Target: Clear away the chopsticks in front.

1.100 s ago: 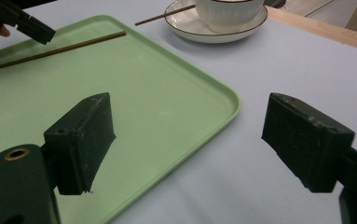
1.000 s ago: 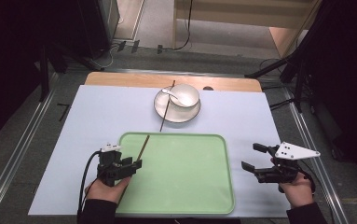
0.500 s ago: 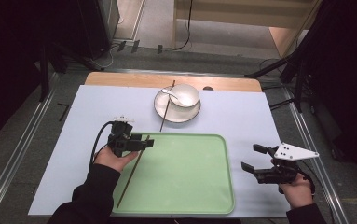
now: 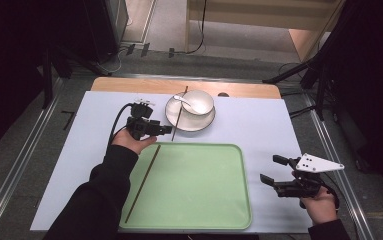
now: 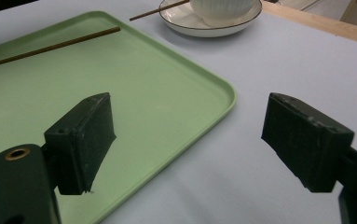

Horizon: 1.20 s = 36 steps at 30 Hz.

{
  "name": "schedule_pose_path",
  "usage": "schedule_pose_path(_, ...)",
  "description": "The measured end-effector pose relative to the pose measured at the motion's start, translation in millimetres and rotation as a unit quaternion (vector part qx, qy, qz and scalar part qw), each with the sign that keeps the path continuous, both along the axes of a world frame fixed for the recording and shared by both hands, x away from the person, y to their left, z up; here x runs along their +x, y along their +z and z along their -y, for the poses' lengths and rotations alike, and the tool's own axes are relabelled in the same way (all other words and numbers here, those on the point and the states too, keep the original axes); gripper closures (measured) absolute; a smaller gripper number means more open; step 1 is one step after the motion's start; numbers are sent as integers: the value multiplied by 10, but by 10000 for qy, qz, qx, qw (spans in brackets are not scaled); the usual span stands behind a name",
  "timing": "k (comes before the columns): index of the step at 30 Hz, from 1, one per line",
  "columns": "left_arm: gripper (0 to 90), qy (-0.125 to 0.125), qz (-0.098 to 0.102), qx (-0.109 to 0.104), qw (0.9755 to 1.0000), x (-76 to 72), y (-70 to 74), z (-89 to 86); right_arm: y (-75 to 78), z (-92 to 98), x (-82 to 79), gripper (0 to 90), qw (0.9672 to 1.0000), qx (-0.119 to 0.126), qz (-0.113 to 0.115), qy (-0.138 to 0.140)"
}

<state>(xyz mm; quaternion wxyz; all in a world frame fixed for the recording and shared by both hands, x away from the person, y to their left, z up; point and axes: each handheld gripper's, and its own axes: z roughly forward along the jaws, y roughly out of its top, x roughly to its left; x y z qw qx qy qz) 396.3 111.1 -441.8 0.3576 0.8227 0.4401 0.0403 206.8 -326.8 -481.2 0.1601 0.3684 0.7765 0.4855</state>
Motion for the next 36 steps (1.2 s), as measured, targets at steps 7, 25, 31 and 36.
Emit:
schedule_pose_path(7, 472, 39, 21, 124, 9999, 278, -51, 145, 5, 6, -9, 176, 10000, -2, 4, -12)
schedule_pose_path(25, 577, 221, -218, 467, 9984, 665, -343, 421, 3, 32, -18, 175, 10000, 4, 6, -32)
schedule_pose_path(31, 596, 477, -212, 424, 9977, 715, -456, 491, -12, 53, -11, 175, 10000, 19, 5, -28)
schedule_pose_path(36, 684, 672, -105, 425, 9968, 738, -499, 512, -21, 72, -9, 175, 10000, 45, 6, -34)
